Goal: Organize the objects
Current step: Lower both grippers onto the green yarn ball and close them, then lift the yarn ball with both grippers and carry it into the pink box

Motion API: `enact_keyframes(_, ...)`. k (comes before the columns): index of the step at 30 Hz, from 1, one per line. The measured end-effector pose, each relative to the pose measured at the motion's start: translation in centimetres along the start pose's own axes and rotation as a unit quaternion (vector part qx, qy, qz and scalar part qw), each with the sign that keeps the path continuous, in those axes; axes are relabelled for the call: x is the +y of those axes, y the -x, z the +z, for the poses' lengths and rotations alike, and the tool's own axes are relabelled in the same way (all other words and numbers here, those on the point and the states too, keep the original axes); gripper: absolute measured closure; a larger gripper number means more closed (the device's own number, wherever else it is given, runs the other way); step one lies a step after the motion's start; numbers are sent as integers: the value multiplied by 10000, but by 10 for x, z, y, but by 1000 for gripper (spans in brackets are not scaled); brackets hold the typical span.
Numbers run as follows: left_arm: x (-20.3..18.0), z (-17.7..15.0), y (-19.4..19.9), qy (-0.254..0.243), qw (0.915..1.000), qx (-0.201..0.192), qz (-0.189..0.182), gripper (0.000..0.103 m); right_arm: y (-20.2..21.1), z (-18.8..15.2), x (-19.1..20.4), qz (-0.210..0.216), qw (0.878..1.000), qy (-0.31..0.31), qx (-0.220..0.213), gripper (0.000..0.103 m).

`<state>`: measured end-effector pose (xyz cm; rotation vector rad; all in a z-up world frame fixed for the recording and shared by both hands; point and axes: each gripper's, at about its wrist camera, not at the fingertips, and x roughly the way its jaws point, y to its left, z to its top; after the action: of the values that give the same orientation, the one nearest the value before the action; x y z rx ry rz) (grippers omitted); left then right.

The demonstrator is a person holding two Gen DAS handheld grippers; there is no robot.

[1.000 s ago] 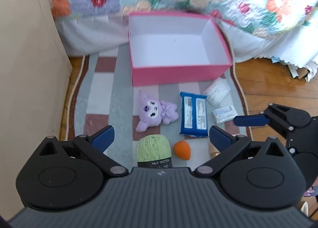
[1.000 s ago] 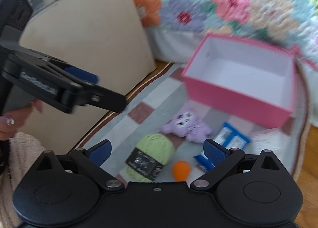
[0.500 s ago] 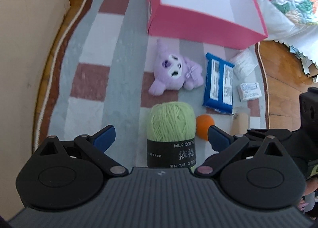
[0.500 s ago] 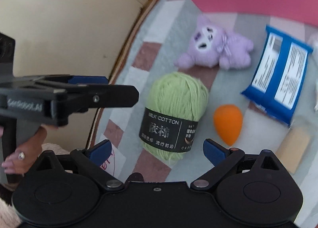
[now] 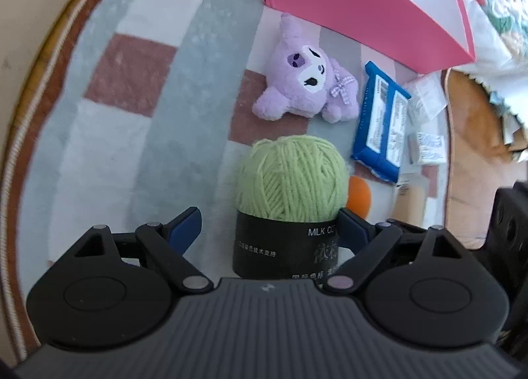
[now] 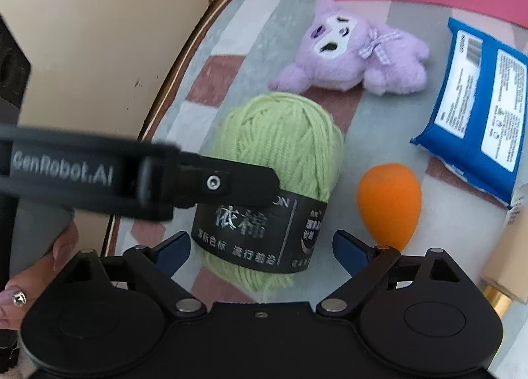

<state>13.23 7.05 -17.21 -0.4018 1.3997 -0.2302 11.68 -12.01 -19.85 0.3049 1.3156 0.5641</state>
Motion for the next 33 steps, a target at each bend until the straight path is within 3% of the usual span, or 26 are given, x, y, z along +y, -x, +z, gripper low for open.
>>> enact_keyframes(2, -1, -1, 1, 15, 9999, -106, -87, 25, 4, -4, -2, 57, 9997, 68, -213, 21)
enact_keyframes(3, -2, -2, 3, -14, 9998, -132, -173, 39, 6, -5, -2, 148, 9995, 90, -280, 23)
enact_keyframes(4, -4, -4, 5, -31, 9994, -139, -307, 44, 8, -5, -3, 143, 9993, 106, -326, 26)
enact_keyframes(7, -14, -14, 18, -274, 9989, -270, -252, 45, 20, -8, -2, 239, 9988, 254, -345, 31)
enact_keyframes(12, -31, -27, 47, -350, 9960, -644, -519, 46, 41, -5, 3, 201, 9984, 424, -305, 31)
enact_keyframes(20, -79, -15, 90, -820, 9894, -1099, -476, 45, 89, 12, 17, 18, 9941, 901, -600, 31)
enact_keyframes(33, -146, 11, 160, -1196, 9812, -1162, -974, 45, 188, 41, 34, -356, 9866, 1344, -858, 31)
